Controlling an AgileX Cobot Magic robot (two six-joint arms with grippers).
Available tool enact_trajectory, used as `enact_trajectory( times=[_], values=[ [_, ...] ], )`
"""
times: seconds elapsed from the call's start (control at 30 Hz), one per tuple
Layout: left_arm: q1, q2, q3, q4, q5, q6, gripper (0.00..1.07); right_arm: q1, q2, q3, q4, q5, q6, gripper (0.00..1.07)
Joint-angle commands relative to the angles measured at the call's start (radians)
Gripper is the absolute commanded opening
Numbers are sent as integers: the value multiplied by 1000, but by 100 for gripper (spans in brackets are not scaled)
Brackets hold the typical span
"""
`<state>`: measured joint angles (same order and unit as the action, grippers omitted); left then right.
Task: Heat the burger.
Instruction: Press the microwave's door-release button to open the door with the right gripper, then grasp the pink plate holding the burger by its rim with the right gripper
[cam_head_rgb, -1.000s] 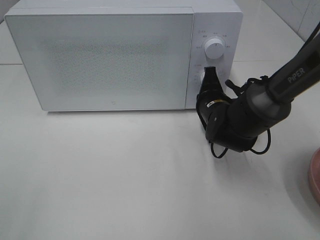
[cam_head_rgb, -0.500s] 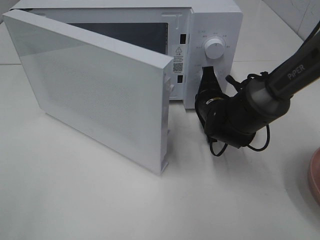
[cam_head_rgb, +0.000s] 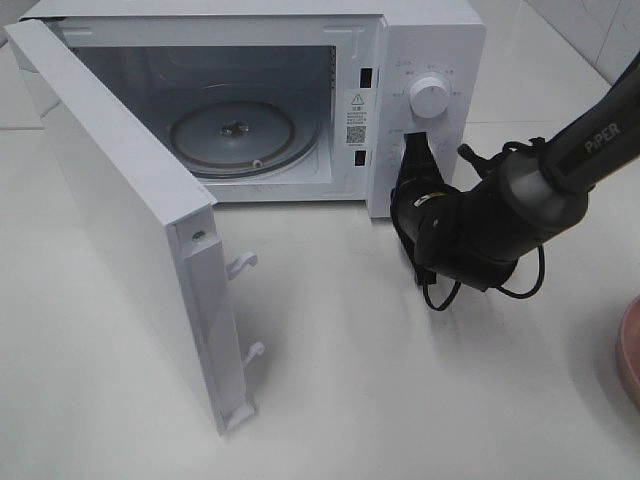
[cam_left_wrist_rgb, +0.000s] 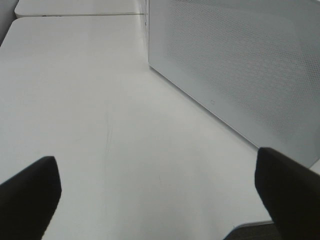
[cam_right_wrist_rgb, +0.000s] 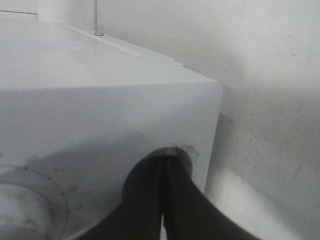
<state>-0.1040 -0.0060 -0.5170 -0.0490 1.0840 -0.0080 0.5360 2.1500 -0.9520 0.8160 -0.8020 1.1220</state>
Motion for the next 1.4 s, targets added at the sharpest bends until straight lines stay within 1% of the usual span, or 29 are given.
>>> enact_trajectory(
  times=[0.03,0.1,0.2,0.27,0.37,0.47,0.7,0.8,0.87,1.07,1.13,1.2,1.23,1.27,1.3,1.37,1.4],
  values=[
    [-2,-3,0,-6,-14,1,98,-34,-35,-40,-90,-165,-19,0],
    [-2,-3,0,-6,-14,1,98,-32,-47,-39,-94,-113,-19,0],
    [-2,-3,0,-6,-14,1,98,-32,-50,-37,-100,-107,-19,0],
    [-2,-3,0,-6,-14,1,98,-18,-70,-2,-97,-106,-19,0],
    [-2,-3,0,-6,-14,1,98,-18,-75,7,-96,-105,-19,0],
    [-2,-3,0,-6,-14,1,98,-10,-100,60,-89,-103,-18,0],
    [-2,-3,0,-6,-14,1,98,-10,-152,134,-93,9,-20,0],
    [-2,-3,0,-6,-14,1,98,-10,-161,141,-93,25,-25,0],
    [-2,-3,0,-6,-14,1,98,-10,-201,170,-93,81,-50,0],
    [-2,-3,0,-6,-14,1,98,-10,-247,205,-92,127,-57,0],
    [-2,-3,0,-6,-14,1,98,-10,-297,238,-92,199,-115,0],
    [-2,-3,0,-6,-14,1,98,-10,-313,246,-92,229,-145,0],
    [-2,-3,0,-6,-14,1,98,-10,-344,258,-92,284,-215,0],
    [-2,-3,0,-6,-14,1,98,-10,-344,258,-92,284,-215,0],
    [-2,-3,0,-6,-14,1,98,-13,-372,267,-93,350,-284,0],
    [-2,-3,0,-6,-14,1,98,-12,-385,270,-94,383,-322,0],
    [-2,-3,0,-6,-14,1,98,-12,-407,273,-96,448,-397,0]
  ],
)
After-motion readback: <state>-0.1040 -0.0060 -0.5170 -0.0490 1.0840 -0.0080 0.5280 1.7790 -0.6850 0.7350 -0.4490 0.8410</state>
